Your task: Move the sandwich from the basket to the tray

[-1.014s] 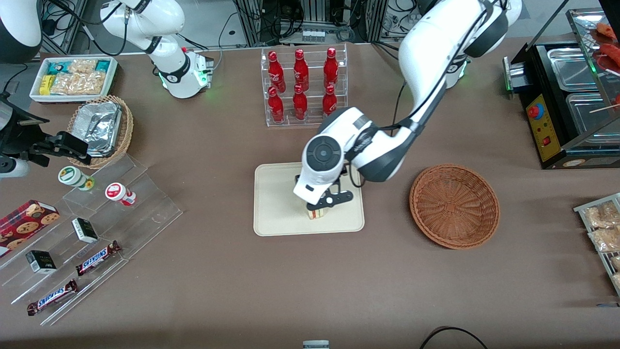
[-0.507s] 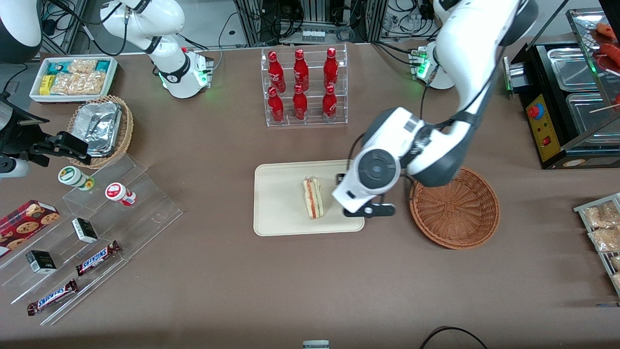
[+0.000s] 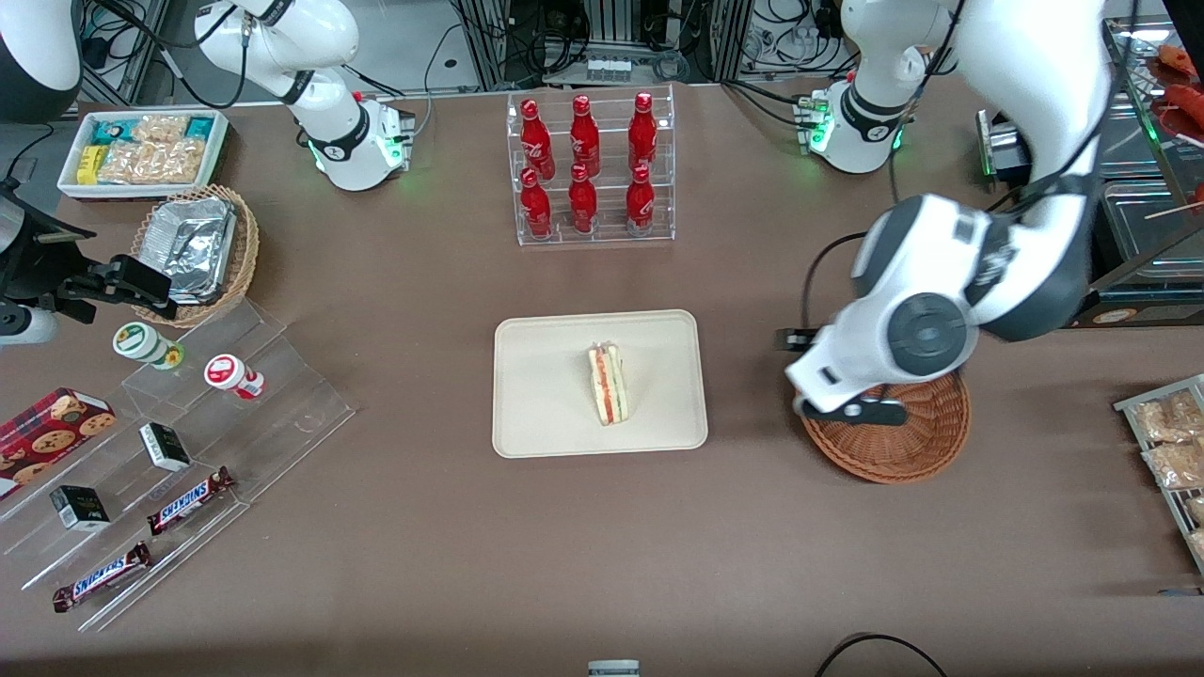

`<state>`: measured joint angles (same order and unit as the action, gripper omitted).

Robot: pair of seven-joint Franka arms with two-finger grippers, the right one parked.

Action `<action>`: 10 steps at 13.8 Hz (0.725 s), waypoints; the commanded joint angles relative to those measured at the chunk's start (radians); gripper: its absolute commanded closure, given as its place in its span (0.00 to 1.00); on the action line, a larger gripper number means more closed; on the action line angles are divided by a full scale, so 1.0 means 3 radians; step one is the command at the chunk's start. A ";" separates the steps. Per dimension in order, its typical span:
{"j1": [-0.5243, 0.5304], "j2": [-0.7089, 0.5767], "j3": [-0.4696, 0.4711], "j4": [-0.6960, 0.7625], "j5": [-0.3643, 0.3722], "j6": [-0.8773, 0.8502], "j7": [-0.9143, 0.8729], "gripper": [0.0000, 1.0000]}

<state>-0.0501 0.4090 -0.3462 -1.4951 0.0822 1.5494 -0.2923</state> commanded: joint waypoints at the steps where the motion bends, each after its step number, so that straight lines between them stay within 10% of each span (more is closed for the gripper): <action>1: 0.0131 -0.0315 -0.0027 -0.0267 -0.0049 -0.0015 0.0181 0.00; 10: 0.0377 -0.0836 0.0243 -0.0227 -0.0136 -0.0547 0.0734 0.00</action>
<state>0.0848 0.2160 -0.3126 -1.5414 0.0584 1.4125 -0.0995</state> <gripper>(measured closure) 0.000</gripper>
